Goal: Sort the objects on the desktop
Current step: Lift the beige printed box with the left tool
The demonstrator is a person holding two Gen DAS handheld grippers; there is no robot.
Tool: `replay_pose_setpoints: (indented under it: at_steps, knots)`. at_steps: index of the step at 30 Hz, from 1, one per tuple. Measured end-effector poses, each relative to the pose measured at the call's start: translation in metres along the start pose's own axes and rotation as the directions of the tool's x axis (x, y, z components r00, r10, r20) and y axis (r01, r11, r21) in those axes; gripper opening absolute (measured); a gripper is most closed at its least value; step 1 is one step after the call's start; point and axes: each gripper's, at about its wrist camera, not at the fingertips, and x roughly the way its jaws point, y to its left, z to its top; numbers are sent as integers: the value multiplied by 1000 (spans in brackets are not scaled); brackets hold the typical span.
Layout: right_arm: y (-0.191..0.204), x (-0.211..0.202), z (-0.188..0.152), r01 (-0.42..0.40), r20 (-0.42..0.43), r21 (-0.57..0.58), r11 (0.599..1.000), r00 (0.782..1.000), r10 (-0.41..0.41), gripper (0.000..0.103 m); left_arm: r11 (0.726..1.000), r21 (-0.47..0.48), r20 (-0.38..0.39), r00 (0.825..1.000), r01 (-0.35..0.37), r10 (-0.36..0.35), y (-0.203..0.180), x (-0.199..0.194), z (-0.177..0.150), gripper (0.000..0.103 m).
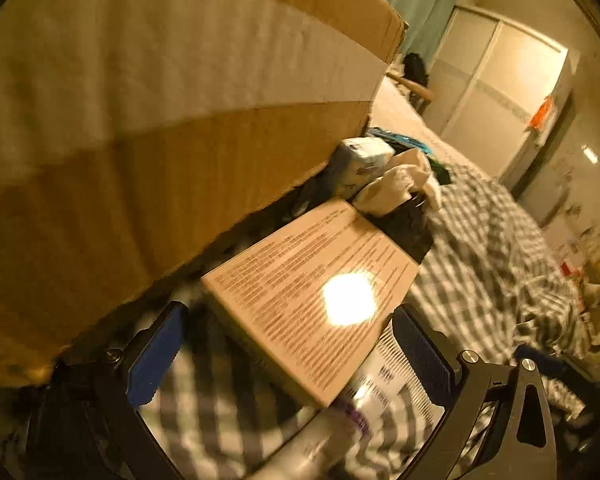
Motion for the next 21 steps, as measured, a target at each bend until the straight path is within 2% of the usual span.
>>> replay_pose_setpoints:
  at_steps: [3, 6, 9, 10, 12, 14, 17, 21]
  knots:
    - [-1, 0, -1, 1, 0, 1, 1000, 1000, -1, 69, 998, 55, -21, 1000, 13, -12, -10, 6, 0, 103]
    - [-1, -1, -1, 4, 2, 9, 1000, 1000, -4, 69, 987, 142, -51, 996, 73, -66, -24, 1, -7, 103]
    - [-3, -1, -1, 8, 3, 18, 1000, 1000, -8, 69, 954, 259, -72, 988, 148, -134, -50, -4, -10, 103]
    - [-3, -1, -1, 9, 4, 18, 1000, 1000, -9, 69, 943, 304, -58, 990, 138, -126, -53, -9, -11, 103]
    - [-4, 0, 0, 13, 3, 18, 1000, 1000, -13, 69, 924, 375, -19, 997, 72, -70, -67, -5, -11, 103]
    - [-5, 0, 0, 16, 4, 23, 1000, 1000, -16, 69, 918, 394, -17, 999, 39, -35, -63, -8, -16, 103]
    - [-7, 0, 1, 14, 6, 32, 999, 1000, -15, 69, 924, 381, -63, 998, 37, -14, -57, 5, -22, 103]
    - [-11, -1, 0, 14, 6, 48, 999, 1000, -15, 69, 929, 364, -75, 996, 72, -47, -55, 10, -18, 100]
